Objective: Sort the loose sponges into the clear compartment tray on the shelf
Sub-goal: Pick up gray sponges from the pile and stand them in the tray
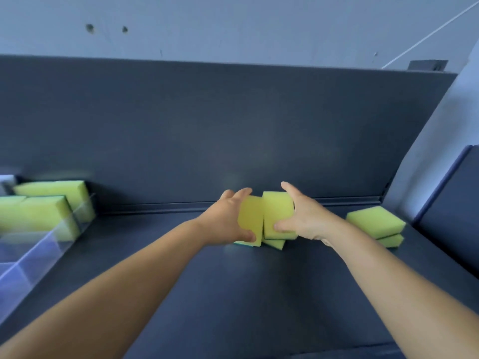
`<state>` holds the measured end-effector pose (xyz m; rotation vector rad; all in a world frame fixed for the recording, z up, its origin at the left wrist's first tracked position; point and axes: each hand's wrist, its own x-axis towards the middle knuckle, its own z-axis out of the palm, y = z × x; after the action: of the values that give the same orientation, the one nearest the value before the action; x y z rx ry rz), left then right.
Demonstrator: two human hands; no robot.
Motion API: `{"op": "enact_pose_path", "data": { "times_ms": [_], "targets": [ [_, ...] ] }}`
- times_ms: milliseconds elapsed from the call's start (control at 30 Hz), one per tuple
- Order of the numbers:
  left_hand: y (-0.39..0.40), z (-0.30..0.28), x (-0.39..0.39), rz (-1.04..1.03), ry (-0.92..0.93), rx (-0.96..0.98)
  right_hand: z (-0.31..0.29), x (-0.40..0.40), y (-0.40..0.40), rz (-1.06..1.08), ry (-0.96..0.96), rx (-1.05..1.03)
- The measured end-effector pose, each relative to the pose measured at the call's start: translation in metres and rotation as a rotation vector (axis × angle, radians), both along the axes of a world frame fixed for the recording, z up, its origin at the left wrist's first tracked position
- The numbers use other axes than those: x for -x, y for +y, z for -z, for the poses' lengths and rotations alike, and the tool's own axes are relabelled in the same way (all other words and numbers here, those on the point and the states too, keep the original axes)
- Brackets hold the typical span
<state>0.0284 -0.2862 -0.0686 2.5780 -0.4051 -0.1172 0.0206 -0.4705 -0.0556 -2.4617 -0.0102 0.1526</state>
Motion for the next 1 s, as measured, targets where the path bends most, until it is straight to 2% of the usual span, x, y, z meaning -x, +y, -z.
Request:
{"op": "enact_pose_path", "data": {
  "times_ms": [233,433,633,1000],
  "targets": [
    [0.02,-0.022,0.02,-0.045,-0.121,0.053,-0.01,0.01,0.007,-0.039,-0.194,-0.191],
    [0.062,-0.047,0.041,-0.091,-0.247,0.062,-0.032,0.022,0.042,-0.072,-0.314,-0.233],
    [0.123,-0.066,0.072,-0.18,-0.344,0.012,-0.05,0.043,0.104,-0.185,-0.396,-0.198],
    [0.285,-0.087,0.116,-0.334,-0.39,-0.116,-0.058,0.07,0.254,-0.298,-0.479,-0.228]
  ]
}}
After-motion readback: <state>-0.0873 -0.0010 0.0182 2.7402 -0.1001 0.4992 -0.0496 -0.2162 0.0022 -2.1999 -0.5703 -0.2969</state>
